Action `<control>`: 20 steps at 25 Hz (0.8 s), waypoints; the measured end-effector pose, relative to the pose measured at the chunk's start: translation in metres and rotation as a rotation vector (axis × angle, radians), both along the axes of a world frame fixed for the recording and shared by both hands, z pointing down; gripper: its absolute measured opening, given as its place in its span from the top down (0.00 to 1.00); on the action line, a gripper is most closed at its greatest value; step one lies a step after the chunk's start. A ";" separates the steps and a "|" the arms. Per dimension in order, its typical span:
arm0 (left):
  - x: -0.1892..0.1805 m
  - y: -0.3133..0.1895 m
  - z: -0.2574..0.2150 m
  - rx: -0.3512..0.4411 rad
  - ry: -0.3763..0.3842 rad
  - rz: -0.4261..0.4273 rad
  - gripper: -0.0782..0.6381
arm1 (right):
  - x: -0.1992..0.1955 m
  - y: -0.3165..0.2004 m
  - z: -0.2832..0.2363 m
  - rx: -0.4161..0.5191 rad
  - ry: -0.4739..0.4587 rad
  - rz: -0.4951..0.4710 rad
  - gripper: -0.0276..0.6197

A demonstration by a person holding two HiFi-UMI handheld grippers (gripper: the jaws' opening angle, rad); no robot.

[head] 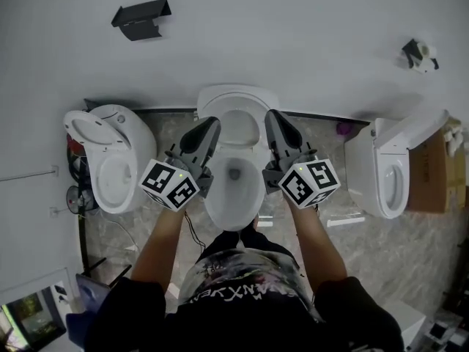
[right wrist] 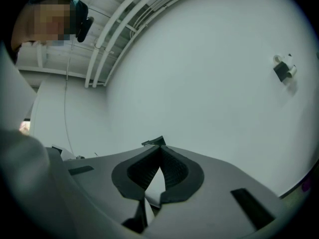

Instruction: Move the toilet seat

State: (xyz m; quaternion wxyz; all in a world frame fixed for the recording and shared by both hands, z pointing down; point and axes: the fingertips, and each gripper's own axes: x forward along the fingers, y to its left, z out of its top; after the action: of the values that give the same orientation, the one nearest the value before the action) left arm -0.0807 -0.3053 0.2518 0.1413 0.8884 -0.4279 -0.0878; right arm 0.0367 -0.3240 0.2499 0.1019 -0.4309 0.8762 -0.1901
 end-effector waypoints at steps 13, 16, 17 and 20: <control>0.025 0.070 -0.116 0.178 -0.098 0.129 0.85 | -0.011 0.077 -0.110 0.257 0.217 -0.143 0.95; 0.033 0.082 -0.128 0.232 -0.175 0.153 0.85 | -0.016 0.092 -0.120 0.302 0.278 -0.172 0.95; 0.035 0.084 -0.131 0.243 -0.194 0.158 0.85 | -0.018 0.097 -0.121 0.310 0.297 -0.187 0.95; 0.037 0.090 -0.133 0.256 -0.224 0.165 0.85 | -0.023 0.108 -0.124 0.329 0.320 -0.215 0.95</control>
State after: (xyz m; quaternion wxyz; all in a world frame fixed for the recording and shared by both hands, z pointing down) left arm -0.0433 -0.2154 0.1190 -0.0145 0.9354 -0.3519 -0.0302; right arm 0.0134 -0.2161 0.1254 0.0101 -0.3376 0.9411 0.0158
